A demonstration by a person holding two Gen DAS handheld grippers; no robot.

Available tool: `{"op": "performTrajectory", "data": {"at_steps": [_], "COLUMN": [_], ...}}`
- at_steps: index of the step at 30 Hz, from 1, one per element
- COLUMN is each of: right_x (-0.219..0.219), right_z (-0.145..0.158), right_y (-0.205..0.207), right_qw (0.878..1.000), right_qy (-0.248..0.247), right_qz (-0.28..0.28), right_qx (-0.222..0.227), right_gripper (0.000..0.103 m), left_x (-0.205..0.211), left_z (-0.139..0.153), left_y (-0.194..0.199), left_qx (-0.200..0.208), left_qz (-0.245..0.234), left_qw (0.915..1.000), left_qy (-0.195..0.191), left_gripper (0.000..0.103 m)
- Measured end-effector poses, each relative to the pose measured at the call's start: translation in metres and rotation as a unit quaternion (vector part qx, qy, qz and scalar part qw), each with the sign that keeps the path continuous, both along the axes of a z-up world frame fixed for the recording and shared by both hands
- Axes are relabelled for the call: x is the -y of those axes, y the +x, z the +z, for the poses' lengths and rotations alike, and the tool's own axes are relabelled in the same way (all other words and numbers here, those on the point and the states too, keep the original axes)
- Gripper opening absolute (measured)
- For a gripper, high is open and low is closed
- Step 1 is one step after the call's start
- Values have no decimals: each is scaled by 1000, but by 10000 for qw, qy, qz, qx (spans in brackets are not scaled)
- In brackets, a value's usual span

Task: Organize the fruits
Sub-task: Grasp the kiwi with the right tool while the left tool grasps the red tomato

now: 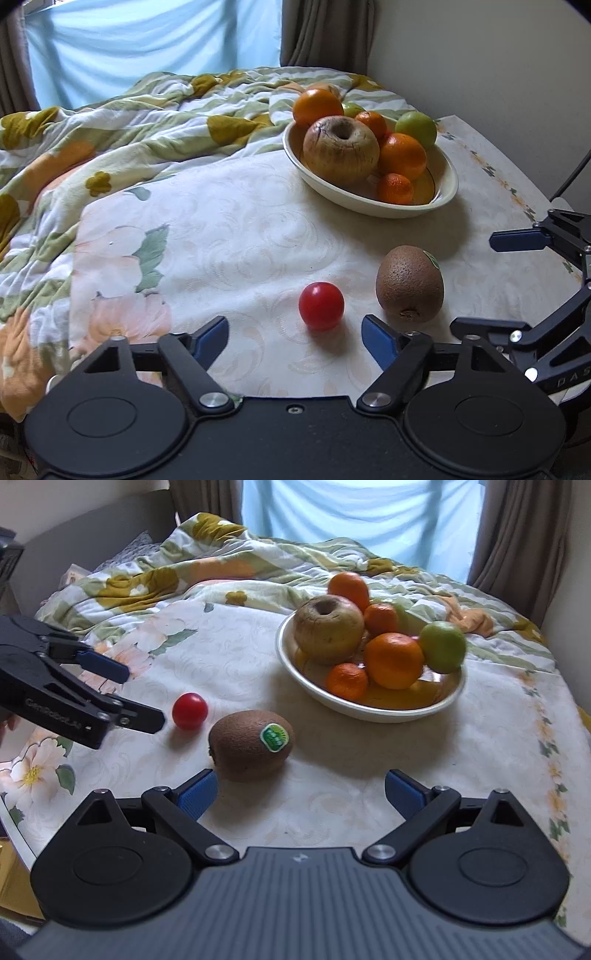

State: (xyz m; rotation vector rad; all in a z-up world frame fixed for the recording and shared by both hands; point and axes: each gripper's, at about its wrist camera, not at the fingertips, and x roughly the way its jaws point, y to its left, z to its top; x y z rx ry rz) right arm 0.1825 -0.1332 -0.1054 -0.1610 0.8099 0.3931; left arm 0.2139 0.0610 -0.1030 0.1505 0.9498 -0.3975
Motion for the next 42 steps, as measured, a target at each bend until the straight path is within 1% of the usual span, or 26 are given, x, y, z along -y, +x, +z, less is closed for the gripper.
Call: {"op": "performTrajectory", "data": {"at_steps": [1, 3, 5, 6, 12, 13, 14, 16, 21, 28, 32, 35, 37, 38, 42], "right_x": [-3, -8, -13, -15, -20, -20, -21, -24, -26, -32, -35, -36, -36, -35, -31], "right_z": [-3, -8, -12, -14, -21, -21, -21, -22, -25, -27, -29, -29, -29, -28, -25], "right_y": [1, 4, 6, 7, 17, 18, 19, 21, 28, 31, 32, 33, 33, 33, 32], "right_qw": [10000, 9998, 9993, 9991, 9985, 9982, 9979, 9976, 9972, 9956, 9951, 9954, 9958, 9962, 9968], "right_qy": [8, -45, -150, -182, -143, -115, -99, -112, -27, 65, 92, 91, 86, 83, 134], "right_qz": [69, 214, 336, 375, 510, 566, 608, 655, 721, 926, 967, 940, 901, 866, 775], "right_qx": [-16, -45, -47, -39, -169, -183, -179, -171, -197, -137, -165, -135, -114, -90, -117], "right_gripper": [103, 103, 103, 103, 103, 103, 103, 103, 103, 103, 94, 91, 86, 80, 80], "left_x": [1, 2, 3, 4, 10, 11, 11, 12, 10, -2, -10, -14, -16, -17, -22], "left_z": [-3, -10, -13, -15, -15, -15, -15, -15, -14, -14, -14, -14, -13, -12, -6], "left_y": [3, 9, 13, 15, 17, 17, 17, 16, 13, 13, 11, 10, 8, 8, 3], "left_qx": [-55, -143, -213, -236, -137, -126, -128, -123, -90, -109, -124, -127, -117, -108, -17], "left_qz": [-21, -48, -81, -93, -264, -299, -327, -412, -477, -261, -169, -95, -55, -39, 81], "left_qw": [10000, 9999, 9997, 9996, 9994, 9993, 9992, 9990, 9988, 9996, 9998, 9999, 9999, 9999, 9999], "left_qy": [-2, -24, -69, -97, -172, -181, -176, -132, -53, -34, -36, -54, -57, -61, -107], "left_gripper": [73, 72, 63, 62, 61, 57, 48, 34, 33, 33, 33, 33, 33, 33, 33]}}
